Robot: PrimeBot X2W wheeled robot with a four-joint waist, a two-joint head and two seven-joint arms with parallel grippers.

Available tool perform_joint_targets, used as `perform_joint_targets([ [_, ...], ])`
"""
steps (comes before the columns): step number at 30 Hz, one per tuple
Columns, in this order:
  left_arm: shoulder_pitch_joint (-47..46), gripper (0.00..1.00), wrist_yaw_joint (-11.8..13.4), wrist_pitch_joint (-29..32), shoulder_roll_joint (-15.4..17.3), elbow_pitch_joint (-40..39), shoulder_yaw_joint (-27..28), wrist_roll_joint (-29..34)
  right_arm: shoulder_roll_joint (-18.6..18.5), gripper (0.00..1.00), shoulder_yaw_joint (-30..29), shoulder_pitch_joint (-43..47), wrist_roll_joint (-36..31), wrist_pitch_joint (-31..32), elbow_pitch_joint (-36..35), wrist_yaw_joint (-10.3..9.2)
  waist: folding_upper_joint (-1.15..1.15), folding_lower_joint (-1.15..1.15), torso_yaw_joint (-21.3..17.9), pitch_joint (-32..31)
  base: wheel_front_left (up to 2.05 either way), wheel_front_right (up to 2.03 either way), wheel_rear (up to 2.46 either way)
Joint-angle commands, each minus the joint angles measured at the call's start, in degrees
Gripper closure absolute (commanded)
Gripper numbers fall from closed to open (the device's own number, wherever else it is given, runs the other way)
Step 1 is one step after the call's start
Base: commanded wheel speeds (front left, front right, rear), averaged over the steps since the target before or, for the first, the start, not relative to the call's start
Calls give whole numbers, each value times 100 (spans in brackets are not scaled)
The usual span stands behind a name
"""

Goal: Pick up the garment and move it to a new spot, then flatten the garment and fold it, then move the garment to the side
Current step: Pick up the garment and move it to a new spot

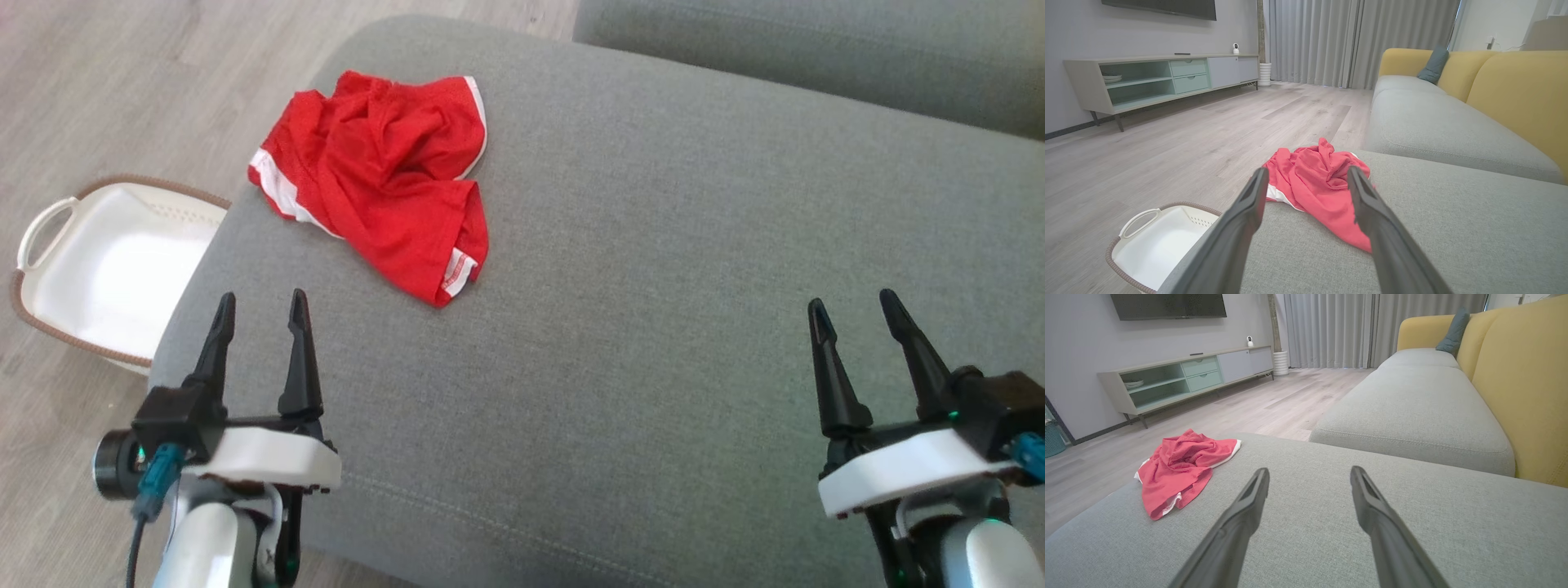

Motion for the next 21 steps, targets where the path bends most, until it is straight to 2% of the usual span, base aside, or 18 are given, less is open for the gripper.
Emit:
perform_joint_targets([
  [1, -308, 0, -28, -29, 10, -186, 250, 68, -31, 0, 165, -289, -62, 30, -256, -4, 0, 0, -27, 72, 0, 0, 0],
  [6, -578, 0, -151, -29, -48, 32, 172, 62, -48, 0, 179, -435, -120, 121, -386, -4, 0, 0, -169, 457, 0, 0, 0],
  [9, -914, 0, -282, -29, -93, 466, 101, -77, -88, 0, 185, -577, -164, 213, -513, -4, 0, 0, -286, 823, 0, 0, 0],
  [15, -2108, 0, -650, -12, -152, 2177, -142, -532, -238, 0, 77, -778, -267, 440, -820, -4, 0, 0, -335, 1606, 0, 0, 0],
  [21, -3348, 0, -968, 164, -168, 3919, -457, -903, -358, 0, 29, -992, -312, 571, -1017, -4, 0, 0, -324, 2074, 0, 0, 0],
])
